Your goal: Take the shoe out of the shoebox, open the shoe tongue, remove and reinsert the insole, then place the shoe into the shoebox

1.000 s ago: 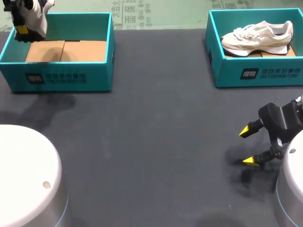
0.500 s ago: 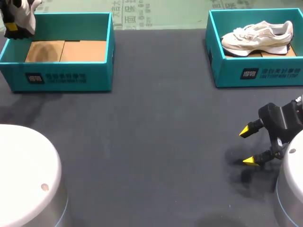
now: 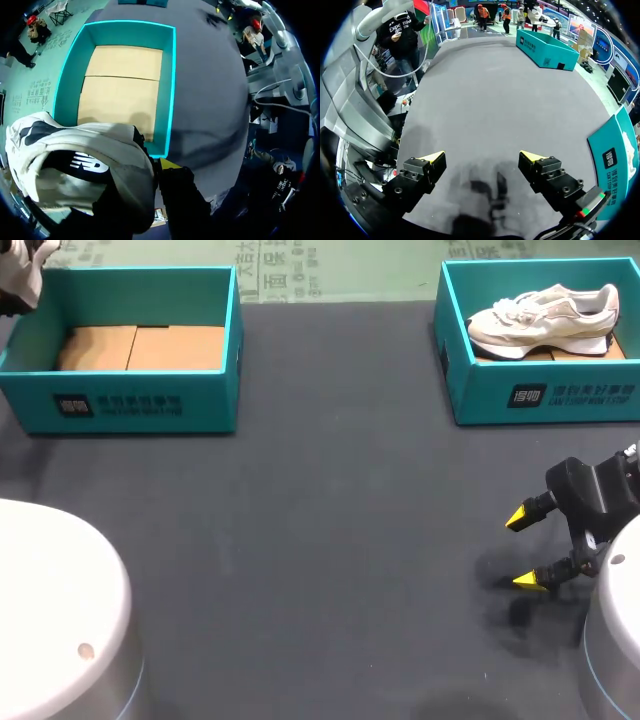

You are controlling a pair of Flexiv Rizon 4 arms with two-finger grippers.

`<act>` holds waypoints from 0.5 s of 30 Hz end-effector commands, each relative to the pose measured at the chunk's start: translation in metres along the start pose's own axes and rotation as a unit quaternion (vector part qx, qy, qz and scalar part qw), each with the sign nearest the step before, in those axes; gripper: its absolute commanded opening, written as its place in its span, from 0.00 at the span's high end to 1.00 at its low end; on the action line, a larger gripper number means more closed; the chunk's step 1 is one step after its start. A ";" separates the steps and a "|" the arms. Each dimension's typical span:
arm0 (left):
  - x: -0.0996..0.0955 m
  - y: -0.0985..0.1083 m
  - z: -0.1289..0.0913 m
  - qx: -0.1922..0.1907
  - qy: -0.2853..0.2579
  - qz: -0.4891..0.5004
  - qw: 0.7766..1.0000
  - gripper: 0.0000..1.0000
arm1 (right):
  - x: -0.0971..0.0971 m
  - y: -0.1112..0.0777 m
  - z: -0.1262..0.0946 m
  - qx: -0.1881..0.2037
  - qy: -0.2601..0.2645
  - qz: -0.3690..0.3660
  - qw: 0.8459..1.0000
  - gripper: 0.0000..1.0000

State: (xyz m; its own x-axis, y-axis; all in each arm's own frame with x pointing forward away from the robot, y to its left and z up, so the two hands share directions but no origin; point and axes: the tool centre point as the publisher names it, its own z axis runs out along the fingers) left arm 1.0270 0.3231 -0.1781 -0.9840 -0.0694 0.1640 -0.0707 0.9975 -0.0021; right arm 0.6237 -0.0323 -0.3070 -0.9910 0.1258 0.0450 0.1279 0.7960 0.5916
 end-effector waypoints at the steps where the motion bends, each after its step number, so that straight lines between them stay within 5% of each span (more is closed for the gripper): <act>1: -0.003 0.005 -0.004 0.001 0.014 0.045 0.999 1.00 | 0.002 0.000 0.000 0.001 -0.002 0.000 1.000 0.00; 15: 0.014 0.037 -0.018 -0.080 -0.072 0.330 0.938 1.00 | 0.002 0.000 0.000 0.001 -0.002 0.000 1.000 0.00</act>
State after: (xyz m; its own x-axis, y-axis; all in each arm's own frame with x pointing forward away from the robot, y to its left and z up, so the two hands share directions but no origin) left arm 1.0321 0.3592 -0.1624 -0.9098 0.3860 0.1523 0.3940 0.9187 0.0255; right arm 0.6237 -0.0323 -0.3070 -0.9910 0.1257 0.0450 0.1278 0.7960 0.5916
